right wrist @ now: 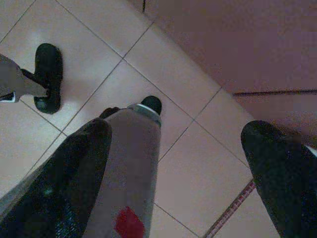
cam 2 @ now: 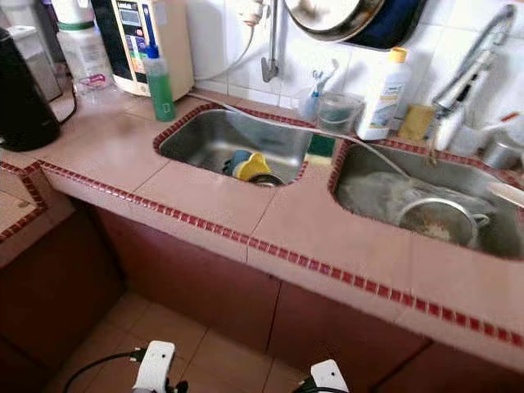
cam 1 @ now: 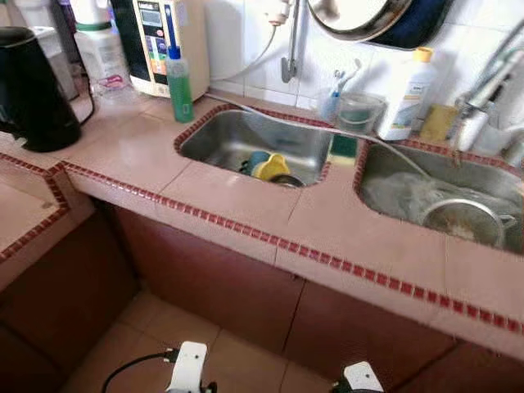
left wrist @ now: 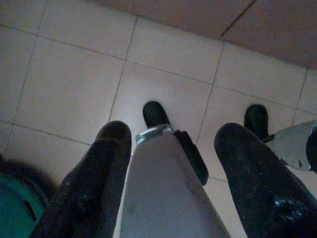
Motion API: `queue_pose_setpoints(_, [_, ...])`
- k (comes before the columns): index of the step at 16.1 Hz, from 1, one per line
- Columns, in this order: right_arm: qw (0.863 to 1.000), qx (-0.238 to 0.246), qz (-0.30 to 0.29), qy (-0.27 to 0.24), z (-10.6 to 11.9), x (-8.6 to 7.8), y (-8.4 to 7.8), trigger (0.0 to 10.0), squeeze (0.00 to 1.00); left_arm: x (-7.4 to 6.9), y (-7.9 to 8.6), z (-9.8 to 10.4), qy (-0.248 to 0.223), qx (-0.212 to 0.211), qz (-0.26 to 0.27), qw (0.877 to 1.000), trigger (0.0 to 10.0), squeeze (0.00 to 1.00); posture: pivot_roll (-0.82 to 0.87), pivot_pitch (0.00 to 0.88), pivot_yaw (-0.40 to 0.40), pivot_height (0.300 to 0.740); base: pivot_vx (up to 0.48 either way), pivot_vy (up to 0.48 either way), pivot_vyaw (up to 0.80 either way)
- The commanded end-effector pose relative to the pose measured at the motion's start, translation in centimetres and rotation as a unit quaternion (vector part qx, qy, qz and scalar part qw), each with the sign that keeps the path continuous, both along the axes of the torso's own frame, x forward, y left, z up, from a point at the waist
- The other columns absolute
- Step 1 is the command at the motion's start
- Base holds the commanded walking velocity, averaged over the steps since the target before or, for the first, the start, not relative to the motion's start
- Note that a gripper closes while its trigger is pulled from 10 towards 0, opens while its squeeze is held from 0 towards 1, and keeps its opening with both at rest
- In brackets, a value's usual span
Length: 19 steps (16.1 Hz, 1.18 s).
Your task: Kitchen organization
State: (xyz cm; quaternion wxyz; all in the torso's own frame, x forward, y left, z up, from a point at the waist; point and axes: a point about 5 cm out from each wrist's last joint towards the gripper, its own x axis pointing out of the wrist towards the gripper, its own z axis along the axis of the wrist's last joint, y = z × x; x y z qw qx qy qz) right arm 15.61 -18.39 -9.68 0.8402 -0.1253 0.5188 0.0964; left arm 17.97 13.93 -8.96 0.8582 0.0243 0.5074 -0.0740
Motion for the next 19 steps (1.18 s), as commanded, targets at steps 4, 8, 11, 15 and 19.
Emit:
queue_pose_setpoints(4, [1.0,-0.012,0.01,0.025,-0.3,-1.2,-1.1,10.0,0.0,1.0,-0.6,0.5,-0.007,0.004,-0.011,1.0,10.0,0.0,-0.1,0.0,-0.001,0.74,-0.224,0.0,0.0])
queue_pose_setpoints(8, [0.999,-0.014,0.008,0.03,-0.5,-1.8,-1.5,10.0,0.0,1.2,-1.0,0.5,-0.006,0.003,-0.014,1.0,10.0,0.0,-0.1,0.0,0.001,0.74,-0.217,0.0,0.0])
queue_pose_setpoints(11, [0.999,-0.012,0.007,0.03,-0.5,-1.8,-1.5,10.0,0.0,-0.1,-1.8,0.0,0.003,0.004,-0.015,1.0,10.0,0.0,-0.1,0.0,0.0,0.74,-0.194,0.0,0.0])
queue_pose_setpoints(15, [1.0,-0.007,0.01,0.027,-0.5,-1.4,-0.6,10.0,0.0,-2.4,0.4,-1.0,0.018,0.011,-0.009,1.0,10.0,0.0,-0.1,0.0,0.0,0.74,-0.319,0.0,0.0])
queue_pose_setpoints(19, [1.0,0.0,0.011,0.025,-0.5,-1.1,0.5,10.0,0.0,-3.5,1.9,-1.4,0.028,0.019,-0.005,0.999,10.0,0.0,-0.1,0.0,0.001,0.74,-0.38,0.0,0.0])
